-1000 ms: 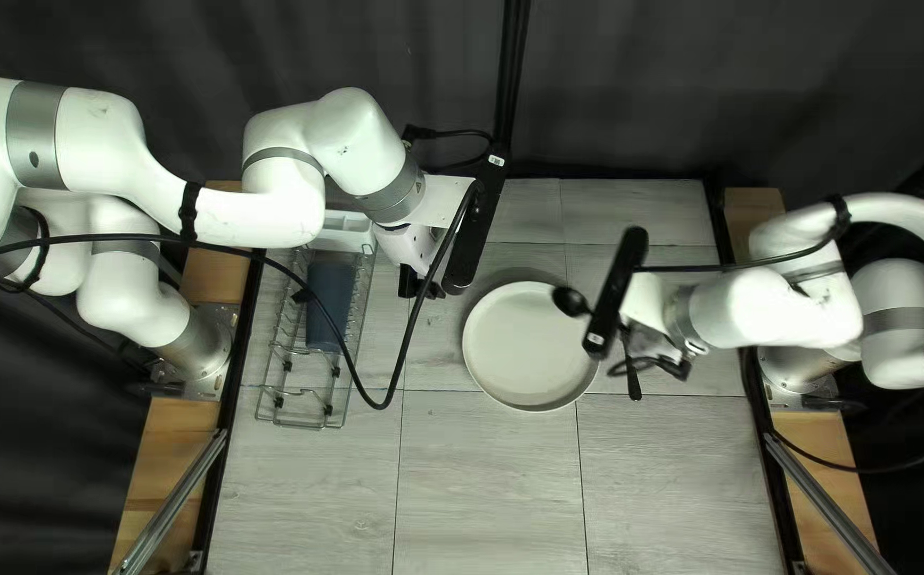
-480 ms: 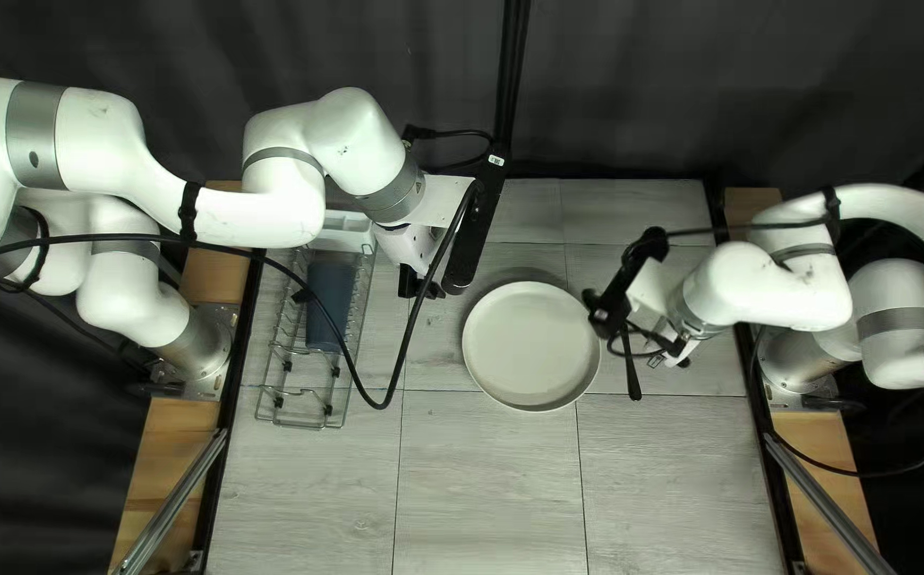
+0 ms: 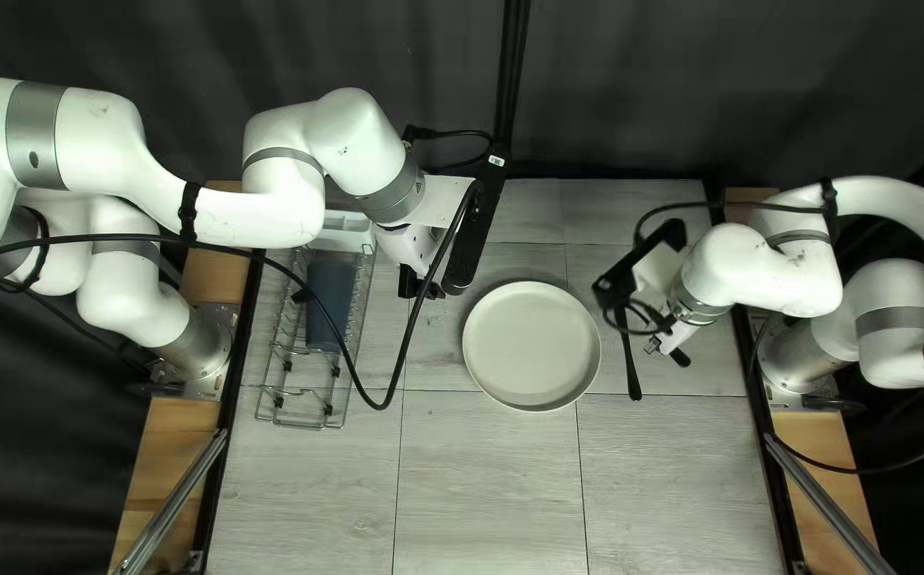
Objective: Pick up and place plate onto table. Place down one fork to the left of the plate. Place spoon and knife to the right of the plate. Place cup above the knife and spoon
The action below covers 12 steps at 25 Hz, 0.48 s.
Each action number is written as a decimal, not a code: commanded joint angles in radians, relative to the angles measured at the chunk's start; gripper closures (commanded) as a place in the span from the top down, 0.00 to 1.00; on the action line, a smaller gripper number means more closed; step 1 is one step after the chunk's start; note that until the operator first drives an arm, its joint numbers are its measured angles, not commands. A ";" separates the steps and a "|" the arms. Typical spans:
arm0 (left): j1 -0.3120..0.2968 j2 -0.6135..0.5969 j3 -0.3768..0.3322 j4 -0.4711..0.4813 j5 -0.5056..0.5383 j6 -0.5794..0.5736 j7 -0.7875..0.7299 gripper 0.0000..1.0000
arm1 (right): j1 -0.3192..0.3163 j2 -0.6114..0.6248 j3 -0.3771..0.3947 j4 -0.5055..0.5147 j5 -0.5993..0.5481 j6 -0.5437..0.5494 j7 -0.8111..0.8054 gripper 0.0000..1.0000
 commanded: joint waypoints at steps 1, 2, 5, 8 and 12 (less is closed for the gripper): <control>0.000 0.000 0.000 0.000 0.000 0.000 0.000 1.00 | -0.012 -0.002 0.026 -0.059 0.030 -0.066 0.085 0.00; 0.000 0.000 0.000 0.000 0.000 0.000 0.000 1.00 | -0.013 0.001 0.027 -0.065 0.032 -0.074 0.088 0.00; 0.000 0.000 0.000 0.000 0.000 0.000 0.000 1.00 | -0.013 0.037 0.032 -0.097 0.049 -0.138 0.098 0.00; 0.000 0.000 0.000 0.000 0.000 0.000 0.000 1.00 | -0.012 0.091 0.026 -0.127 0.069 -0.220 0.083 0.00; 0.000 0.000 0.000 0.000 0.000 0.000 0.000 1.00 | -0.010 0.130 0.012 -0.166 0.085 -0.306 0.050 0.00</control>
